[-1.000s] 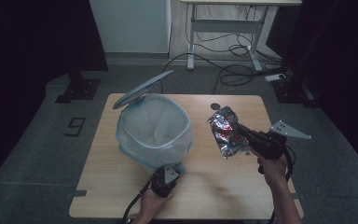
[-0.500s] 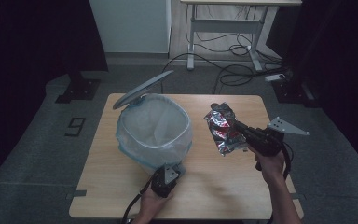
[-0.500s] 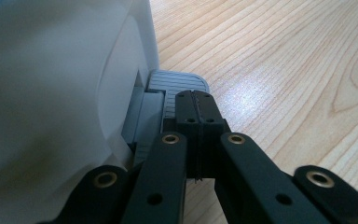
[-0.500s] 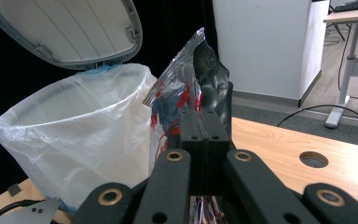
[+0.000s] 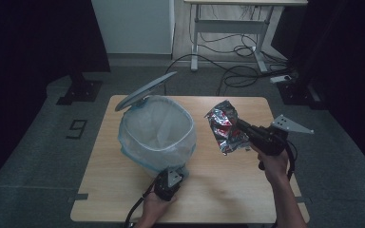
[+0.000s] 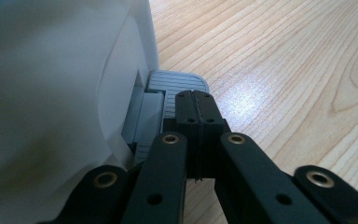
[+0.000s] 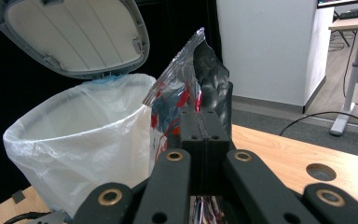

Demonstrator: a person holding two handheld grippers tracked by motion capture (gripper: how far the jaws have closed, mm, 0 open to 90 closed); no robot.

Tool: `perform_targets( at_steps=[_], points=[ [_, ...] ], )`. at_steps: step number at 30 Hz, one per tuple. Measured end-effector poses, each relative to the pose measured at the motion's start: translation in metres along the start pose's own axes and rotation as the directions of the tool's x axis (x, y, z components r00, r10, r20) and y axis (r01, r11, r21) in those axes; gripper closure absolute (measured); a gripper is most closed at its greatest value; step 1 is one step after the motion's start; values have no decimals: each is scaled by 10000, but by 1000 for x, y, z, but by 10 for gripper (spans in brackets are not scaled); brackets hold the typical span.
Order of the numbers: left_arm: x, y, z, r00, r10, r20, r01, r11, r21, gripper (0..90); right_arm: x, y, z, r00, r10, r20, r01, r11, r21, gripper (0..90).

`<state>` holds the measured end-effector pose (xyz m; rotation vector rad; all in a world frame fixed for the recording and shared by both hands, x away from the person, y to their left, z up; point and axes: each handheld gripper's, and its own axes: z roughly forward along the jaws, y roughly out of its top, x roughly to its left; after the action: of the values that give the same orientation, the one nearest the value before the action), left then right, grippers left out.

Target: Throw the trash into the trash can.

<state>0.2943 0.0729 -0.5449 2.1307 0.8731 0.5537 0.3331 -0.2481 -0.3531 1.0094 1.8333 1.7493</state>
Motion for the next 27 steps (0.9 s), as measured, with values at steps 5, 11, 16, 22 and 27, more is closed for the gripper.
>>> perform_targets(
  at_steps=[5,11,16,22,27],
  points=[
    [0,0,0,10000,22,15,-22,10000,-2,900,1,2,2,10000,-41,-66,41,10000,-15,896],
    [0,0,0,10000,23,15,-23,10000,-2,900,4,7,4,9999,-98,-86,97,9999,-64,896],
    [0,0,0,10000,23,14,-23,10000,-2,900,5,10,5,9998,-150,-109,149,9998,-118,896],
    [0,0,0,10000,-10,36,10,10000,-2,900,9,16,9,9995,-256,-196,253,9996,-144,896],
    [0,0,0,10000,19,38,-19,10000,17,900,13,21,13,9991,-338,-258,333,9993,-196,896]
  ],
)
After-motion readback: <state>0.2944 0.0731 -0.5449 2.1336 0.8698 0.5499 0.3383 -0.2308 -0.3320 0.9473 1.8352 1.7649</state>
